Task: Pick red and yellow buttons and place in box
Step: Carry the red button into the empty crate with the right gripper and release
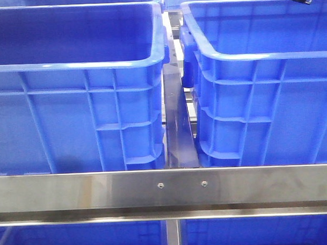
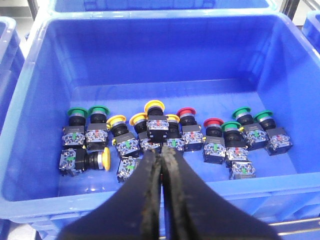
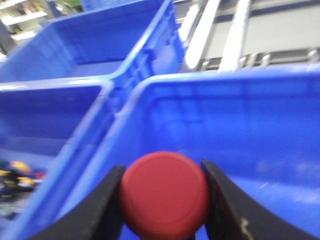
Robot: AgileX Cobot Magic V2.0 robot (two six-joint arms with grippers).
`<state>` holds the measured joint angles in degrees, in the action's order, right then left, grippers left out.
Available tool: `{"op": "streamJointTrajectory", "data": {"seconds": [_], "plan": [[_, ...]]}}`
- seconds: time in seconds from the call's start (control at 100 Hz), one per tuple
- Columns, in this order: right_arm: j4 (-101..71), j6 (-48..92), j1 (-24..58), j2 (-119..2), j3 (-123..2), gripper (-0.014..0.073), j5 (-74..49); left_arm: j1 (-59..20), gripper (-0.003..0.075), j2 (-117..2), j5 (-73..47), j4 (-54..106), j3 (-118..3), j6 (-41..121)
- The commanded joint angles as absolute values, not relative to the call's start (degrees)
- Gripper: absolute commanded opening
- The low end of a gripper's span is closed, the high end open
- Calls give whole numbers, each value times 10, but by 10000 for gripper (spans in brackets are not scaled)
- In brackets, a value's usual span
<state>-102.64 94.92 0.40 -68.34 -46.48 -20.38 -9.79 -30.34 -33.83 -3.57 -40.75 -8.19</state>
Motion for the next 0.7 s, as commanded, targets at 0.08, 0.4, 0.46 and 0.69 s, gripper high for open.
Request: {"op": "streamJointTrajectory", "data": {"seconds": [0.08, 0.4, 0.46, 0.69], "plan": [[-1100, 1036, 1, -749, -539, 127, -210, -96, -19, -305, -291, -37, -422, -88], [-1100, 1106, 1, -919, -647, 78, -179, -96, -19, -305, -291, -37, -422, -88], [-1099, 1106, 1, -945, -668, 78, -179, -96, -19, -305, -291, -37, -422, -88], [-1099, 1106, 1, -1022, -727, 78, -171, -96, -19, -305, -291, -37, -422, -88]]}}
